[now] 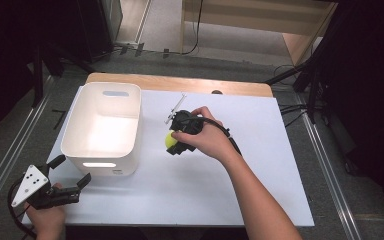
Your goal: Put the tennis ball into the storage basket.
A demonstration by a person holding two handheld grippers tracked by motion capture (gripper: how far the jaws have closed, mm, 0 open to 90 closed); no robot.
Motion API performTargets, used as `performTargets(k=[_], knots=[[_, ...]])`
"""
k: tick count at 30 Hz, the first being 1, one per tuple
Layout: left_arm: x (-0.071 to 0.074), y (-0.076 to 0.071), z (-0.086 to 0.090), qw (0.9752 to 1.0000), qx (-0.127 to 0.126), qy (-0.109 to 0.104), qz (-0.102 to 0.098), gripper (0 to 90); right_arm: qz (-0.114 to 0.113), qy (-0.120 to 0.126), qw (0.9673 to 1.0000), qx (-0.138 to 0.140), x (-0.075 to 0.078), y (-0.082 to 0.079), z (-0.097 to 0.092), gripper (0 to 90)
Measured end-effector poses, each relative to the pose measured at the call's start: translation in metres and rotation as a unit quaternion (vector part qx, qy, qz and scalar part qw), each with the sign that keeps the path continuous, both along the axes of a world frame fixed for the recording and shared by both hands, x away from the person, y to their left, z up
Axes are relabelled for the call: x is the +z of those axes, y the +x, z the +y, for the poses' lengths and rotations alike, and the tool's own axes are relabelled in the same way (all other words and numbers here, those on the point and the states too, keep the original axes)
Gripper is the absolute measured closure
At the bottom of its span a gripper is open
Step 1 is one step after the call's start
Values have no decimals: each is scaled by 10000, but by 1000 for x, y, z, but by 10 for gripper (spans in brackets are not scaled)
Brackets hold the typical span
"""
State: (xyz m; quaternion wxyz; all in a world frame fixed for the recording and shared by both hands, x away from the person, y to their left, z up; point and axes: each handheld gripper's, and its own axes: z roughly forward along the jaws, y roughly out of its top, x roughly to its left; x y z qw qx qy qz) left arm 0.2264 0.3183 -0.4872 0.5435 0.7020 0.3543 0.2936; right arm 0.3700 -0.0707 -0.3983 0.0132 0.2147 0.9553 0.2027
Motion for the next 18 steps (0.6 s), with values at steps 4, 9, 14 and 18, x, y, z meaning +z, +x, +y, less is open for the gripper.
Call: performTargets(k=[4, 9, 14, 18], knots=[[0, 0, 0, 10000, -2, 4, 0, 0, 6, 27, 10000, 22, 4, 0, 3, 237], [0, 0, 0, 10000, -9, -10, -8, 0, -6, 117, 9999, 85, 8, 0, 6, 236], [0, 0, 0, 10000, -4, -4, -1, 0, 0, 99, 9999, 91, 11, 0, 9, 236], [0, 0, 0, 10000, -5, -11, -4, 0, -29, 88, 9999, 133, 15, 1, 12, 237]])
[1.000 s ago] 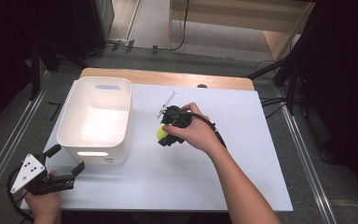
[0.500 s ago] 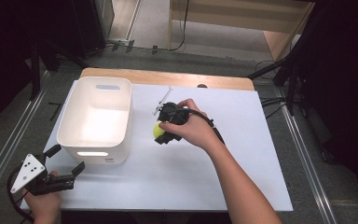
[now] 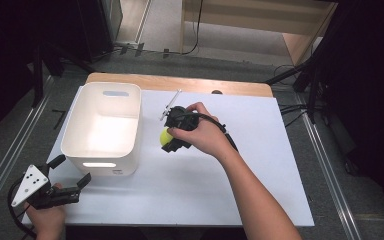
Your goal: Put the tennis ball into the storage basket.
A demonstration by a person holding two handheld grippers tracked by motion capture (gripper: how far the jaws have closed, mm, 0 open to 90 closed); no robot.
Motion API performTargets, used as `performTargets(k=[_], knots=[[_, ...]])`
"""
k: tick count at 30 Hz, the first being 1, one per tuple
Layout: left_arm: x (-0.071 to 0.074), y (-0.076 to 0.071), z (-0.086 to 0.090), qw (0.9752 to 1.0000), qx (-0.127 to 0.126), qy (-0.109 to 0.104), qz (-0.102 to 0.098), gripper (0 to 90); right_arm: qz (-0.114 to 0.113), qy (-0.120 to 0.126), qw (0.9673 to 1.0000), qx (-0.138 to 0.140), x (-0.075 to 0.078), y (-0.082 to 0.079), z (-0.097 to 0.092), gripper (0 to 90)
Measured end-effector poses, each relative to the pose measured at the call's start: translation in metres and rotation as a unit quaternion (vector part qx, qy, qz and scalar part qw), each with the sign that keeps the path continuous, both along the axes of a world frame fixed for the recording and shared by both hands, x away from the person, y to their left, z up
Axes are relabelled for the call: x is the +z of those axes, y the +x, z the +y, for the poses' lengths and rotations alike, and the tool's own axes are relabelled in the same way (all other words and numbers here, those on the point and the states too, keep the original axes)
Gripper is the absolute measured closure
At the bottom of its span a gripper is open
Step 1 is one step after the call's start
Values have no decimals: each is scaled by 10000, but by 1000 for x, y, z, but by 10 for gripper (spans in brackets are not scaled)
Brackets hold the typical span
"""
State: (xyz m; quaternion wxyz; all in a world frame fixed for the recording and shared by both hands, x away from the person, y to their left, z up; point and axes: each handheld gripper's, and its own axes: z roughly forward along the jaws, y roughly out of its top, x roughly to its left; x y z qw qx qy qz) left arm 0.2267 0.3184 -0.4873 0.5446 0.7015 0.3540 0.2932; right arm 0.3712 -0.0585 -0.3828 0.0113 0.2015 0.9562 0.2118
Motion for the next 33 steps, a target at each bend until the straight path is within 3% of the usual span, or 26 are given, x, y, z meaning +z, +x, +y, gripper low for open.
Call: performTargets(k=[8, 14, 33], knots=[[0, 0, 0, 10000, -4, -48, -6, 0, -53, 135, 9999, 76, 9, 0, 6, 236], [0, 0, 0, 10000, -4, -61, -10, 0, -73, 78, 9999, 87, 15, 0, 9, 237], [0, 0, 0, 10000, -6, -18, 7, 0, -86, 226, 9995, 224, 27, -1, 21, 237]])
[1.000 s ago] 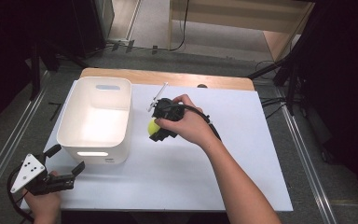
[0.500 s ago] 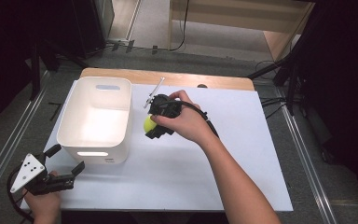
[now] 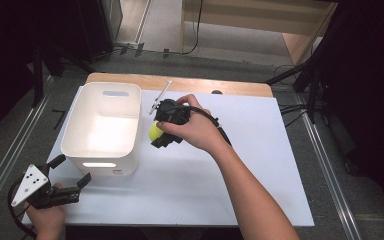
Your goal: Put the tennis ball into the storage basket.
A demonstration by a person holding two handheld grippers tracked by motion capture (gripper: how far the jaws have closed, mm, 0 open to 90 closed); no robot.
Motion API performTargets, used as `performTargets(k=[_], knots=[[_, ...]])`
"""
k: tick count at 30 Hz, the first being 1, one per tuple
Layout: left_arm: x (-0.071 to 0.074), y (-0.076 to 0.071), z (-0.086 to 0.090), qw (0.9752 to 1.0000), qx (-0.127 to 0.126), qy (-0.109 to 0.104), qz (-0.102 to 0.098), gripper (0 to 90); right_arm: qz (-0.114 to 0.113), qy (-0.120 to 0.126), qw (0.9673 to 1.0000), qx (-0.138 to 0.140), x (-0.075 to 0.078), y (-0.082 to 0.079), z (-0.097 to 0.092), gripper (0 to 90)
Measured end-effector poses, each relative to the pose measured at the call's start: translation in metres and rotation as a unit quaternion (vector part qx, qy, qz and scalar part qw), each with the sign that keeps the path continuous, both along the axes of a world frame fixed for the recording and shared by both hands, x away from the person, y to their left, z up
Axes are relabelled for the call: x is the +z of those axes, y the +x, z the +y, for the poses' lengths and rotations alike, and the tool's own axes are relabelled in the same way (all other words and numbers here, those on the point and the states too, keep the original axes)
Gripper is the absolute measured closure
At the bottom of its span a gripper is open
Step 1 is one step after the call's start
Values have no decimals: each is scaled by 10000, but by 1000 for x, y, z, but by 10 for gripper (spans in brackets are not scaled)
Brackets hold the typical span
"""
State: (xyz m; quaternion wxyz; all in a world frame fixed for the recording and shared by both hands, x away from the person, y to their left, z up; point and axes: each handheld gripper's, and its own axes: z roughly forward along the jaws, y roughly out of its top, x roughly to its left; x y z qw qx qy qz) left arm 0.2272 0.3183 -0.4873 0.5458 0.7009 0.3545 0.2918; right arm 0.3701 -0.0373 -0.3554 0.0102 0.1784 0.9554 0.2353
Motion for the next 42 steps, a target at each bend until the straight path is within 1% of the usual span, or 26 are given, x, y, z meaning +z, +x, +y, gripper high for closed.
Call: performTargets(k=[1, 2, 4, 5, 12, 13, 16, 18, 20, 23, 25, 26, 27, 38, 39, 40, 41, 42], knots=[[0, 0, 0, 10000, 0, 0, 0, 0, -5, 13, 10000, 2, 0, 0, 1, 237], [0, 0, 0, 10000, -12, -6, -13, 0, -20, -30, 10000, 29, 2, 0, 1, 237], [0, 0, 0, 10000, -13, -6, -14, 0, -22, 9, 10000, 38, 3, 0, 2, 237], [0, 0, 0, 10000, -12, -5, -10, 0, -36, -18, 10000, 46, 3, 0, 3, 237], [0, 0, 0, 10000, -7, -12, 1, 0, -53, 0, 9999, 111, 7, -1, 8, 237], [0, 0, 0, 10000, -8, -13, 0, 0, -22, 2, 9999, 108, 8, -1, 9, 237], [0, 0, 0, 10000, -7, -14, 1, 0, -39, 52, 9998, 171, 10, 0, 11, 237], [0, 0, 0, 10000, -4, -14, 3, 0, -17, 38, 9999, 154, 11, -1, 12, 237], [0, 0, 0, 10000, -2, -24, 0, 0, -52, 24, 9998, 172, 12, -1, 14, 237], [0, 0, 0, 10000, -3, -23, 8, 0, -26, 41, 9998, 193, 14, -1, 17, 237], [0, 0, 0, 10000, -14, -41, 6, 0, -70, 67, 9997, 212, 14, -1, 19, 237], [0, 1, 0, 10000, -19, -49, 1, 0, -36, 75, 9998, 207, 15, -2, 20, 237], [0, 1, 0, 10000, -9, -47, 8, 0, -48, 85, 9997, 225, 15, -2, 21, 237], [0, 1, 0, 10000, -4, -41, 10, 0, -73, 77, 9993, 354, 20, -2, 34, 237], [0, 1, 0, 10000, -11, -41, 6, 0, -50, 101, 9993, 353, 20, -2, 36, 237], [0, 1, 0, 10000, -17, -46, 0, 0, -82, 109, 9992, 380, 20, -2, 37, 237], [0, 1, 0, 10000, -10, -38, 5, 0, -66, 81, 9992, 379, 20, -2, 38, 237], [0, 1, 0, 10000, -10, -36, 5, 0, -77, 115, 9991, 389, 19, -2, 39, 237]])
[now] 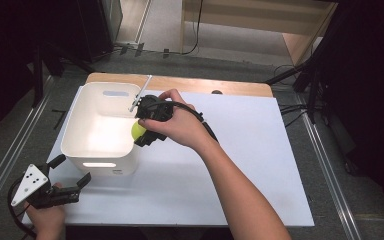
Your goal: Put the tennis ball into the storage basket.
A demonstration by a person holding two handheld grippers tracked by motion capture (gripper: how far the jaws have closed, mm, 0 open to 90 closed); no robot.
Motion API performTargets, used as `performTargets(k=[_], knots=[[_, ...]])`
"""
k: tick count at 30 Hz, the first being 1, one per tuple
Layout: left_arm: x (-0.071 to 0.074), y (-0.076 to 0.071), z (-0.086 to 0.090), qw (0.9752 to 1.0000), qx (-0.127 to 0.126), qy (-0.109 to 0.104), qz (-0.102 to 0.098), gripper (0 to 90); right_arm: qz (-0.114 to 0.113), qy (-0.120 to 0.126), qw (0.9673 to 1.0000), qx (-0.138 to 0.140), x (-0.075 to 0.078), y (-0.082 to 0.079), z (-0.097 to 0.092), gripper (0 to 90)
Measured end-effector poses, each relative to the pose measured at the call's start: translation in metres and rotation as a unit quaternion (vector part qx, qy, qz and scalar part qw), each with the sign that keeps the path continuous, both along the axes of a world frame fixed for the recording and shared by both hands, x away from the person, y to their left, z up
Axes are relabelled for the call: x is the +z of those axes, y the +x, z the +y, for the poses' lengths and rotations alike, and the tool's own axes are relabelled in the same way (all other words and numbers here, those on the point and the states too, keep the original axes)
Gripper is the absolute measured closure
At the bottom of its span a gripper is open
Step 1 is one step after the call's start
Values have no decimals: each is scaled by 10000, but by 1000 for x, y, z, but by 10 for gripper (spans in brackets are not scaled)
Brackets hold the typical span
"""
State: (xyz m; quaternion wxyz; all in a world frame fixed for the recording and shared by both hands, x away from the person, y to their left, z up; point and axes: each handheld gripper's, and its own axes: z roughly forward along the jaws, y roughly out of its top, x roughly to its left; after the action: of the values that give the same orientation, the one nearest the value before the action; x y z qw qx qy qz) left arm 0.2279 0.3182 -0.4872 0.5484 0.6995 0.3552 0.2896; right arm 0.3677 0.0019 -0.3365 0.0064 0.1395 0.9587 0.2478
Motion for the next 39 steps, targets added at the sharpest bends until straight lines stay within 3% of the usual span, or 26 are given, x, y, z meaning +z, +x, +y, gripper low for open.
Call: performTargets(k=[22, 36, 39], knots=[[0, 0, 0, 10000, 2, 20, 17, 0, -46, 33, 9999, 91, 7, 0, 14, 238], [0, 1, 0, 10000, -6, 13, 21, 0, -82, 22, 9996, 269, 10, -2, 37, 238], [0, 1, 1, 10000, -4, 34, 17, 0, -65, 129, 9995, 297, 11, -3, 42, 238]])
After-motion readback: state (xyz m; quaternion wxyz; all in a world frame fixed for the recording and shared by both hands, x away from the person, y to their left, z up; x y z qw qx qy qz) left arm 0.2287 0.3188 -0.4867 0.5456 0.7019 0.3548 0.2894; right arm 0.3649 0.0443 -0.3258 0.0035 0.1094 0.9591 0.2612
